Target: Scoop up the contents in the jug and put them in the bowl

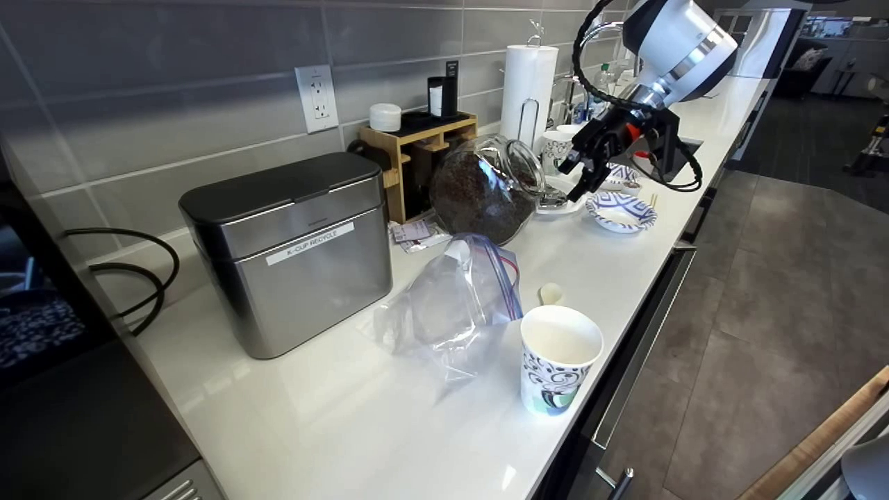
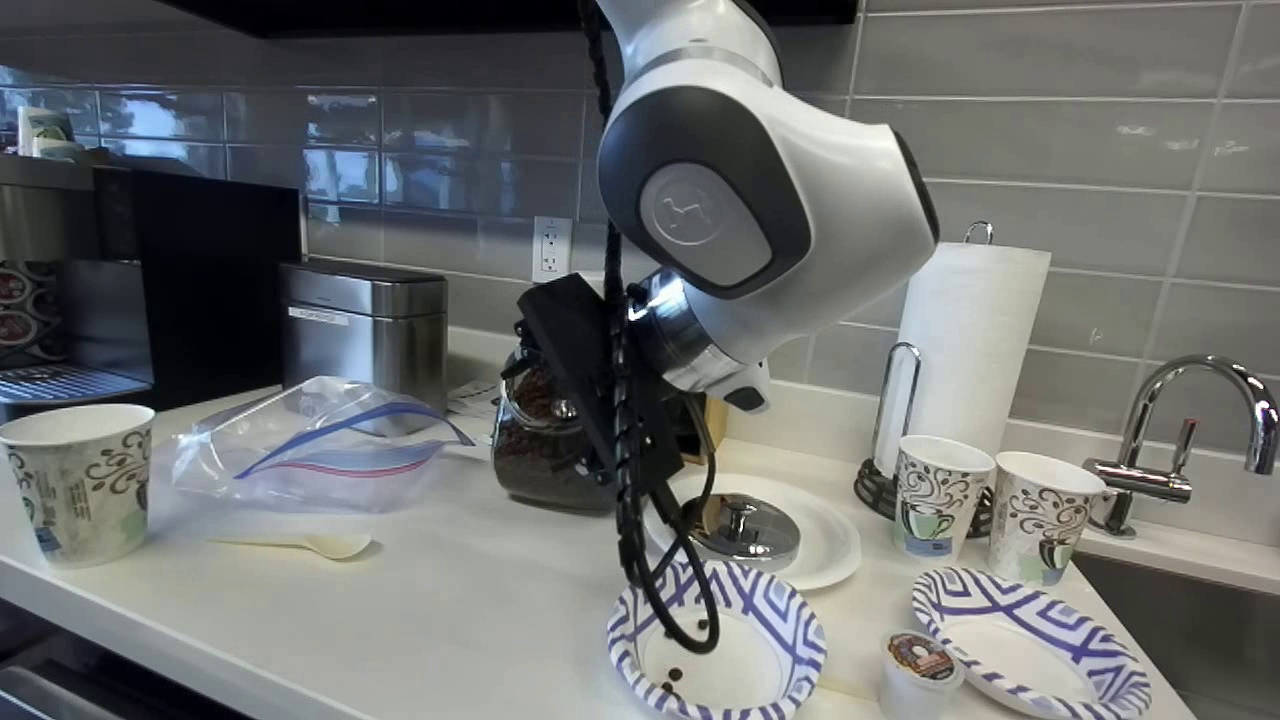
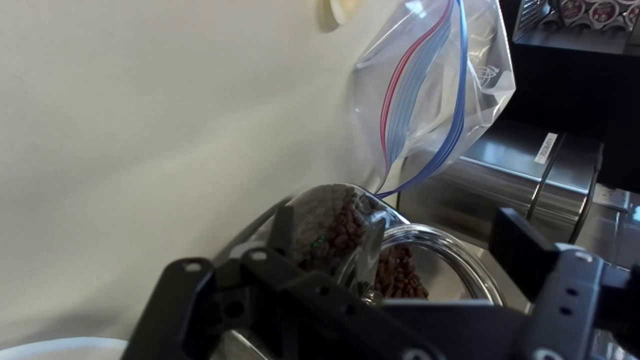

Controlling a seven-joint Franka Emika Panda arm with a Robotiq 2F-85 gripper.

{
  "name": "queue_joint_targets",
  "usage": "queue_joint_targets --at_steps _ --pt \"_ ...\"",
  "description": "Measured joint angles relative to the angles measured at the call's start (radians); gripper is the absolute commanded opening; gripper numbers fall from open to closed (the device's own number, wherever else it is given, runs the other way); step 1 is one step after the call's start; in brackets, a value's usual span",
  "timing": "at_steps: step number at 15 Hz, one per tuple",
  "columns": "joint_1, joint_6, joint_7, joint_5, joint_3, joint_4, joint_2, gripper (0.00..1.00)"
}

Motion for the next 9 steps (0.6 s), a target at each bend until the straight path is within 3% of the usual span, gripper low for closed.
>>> queue_joint_targets --at_steps 2,4,5,9 --pt "-0.002 -0.016 0.000 0.000 0.006 0.027 0.024 0.97" --pt "-0.004 -0.035 0.000 0.000 0.013 0.052 0.045 0.84" --pt "-0.005 -0.046 0.000 0.000 0.015 0.064 0.055 0.71" --pt "-0.006 -0.071 0.000 0.000 0.023 0.103 0.086 0.37"
